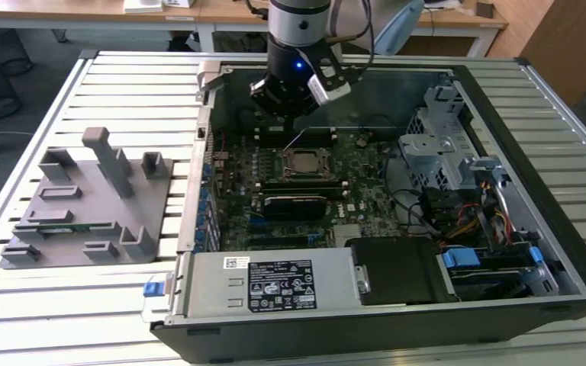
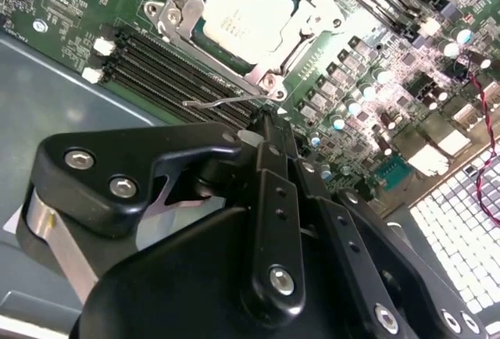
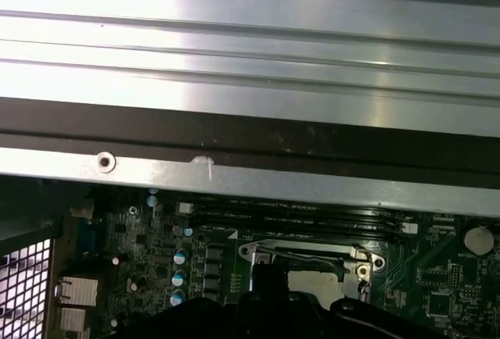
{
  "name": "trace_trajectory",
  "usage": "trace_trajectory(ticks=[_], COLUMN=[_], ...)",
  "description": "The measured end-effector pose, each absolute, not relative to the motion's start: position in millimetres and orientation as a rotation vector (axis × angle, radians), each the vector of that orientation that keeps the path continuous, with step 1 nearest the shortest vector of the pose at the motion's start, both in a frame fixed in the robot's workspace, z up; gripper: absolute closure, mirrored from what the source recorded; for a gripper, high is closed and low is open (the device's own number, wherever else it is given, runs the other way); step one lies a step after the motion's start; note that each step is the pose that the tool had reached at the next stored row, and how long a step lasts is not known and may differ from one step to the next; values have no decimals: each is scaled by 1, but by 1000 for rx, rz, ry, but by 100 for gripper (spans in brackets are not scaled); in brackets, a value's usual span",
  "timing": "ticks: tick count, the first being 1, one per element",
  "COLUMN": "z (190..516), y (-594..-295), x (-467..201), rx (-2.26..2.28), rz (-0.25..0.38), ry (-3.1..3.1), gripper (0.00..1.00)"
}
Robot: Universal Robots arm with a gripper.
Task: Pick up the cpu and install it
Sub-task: 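Install the first cpu locking lever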
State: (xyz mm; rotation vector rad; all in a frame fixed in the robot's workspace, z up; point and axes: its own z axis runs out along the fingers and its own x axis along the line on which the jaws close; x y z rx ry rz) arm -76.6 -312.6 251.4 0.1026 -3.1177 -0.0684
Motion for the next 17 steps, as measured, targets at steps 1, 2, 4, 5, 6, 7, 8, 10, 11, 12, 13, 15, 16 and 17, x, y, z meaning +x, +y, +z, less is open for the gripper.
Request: trace_trajectory(ticks=[1, 2, 4, 5, 6, 7, 8, 10, 11, 12, 13, 15, 16, 17], z=[251, 251, 251, 251, 251, 250, 250, 250, 250, 249, 249, 248, 247, 247], y=[-313, -313, -313, -313, -313, -313, -313, -313, -313, -313, -313, -314, -314, -314], x=[-76, -76, -76, -76, -76, -76, -76, -76, -76, -76, -76, -76, -76, -76], rx=[103, 102, 103, 103, 104, 104, 104, 104, 104, 104, 104, 104, 104, 104], rz=[-69, -71, -74, -73, -73, -73, -73, -73, -74, -77, -79, -82, -86, -94], ry=[-3118, -3118, -3120, -3124, -3129, -3132, -3133, -3133, -3133, -3133, -3133, -3134, -3136, -3137], gripper=[89, 89, 89, 89, 89, 89, 89, 89, 89, 89, 89, 89, 89, 89])
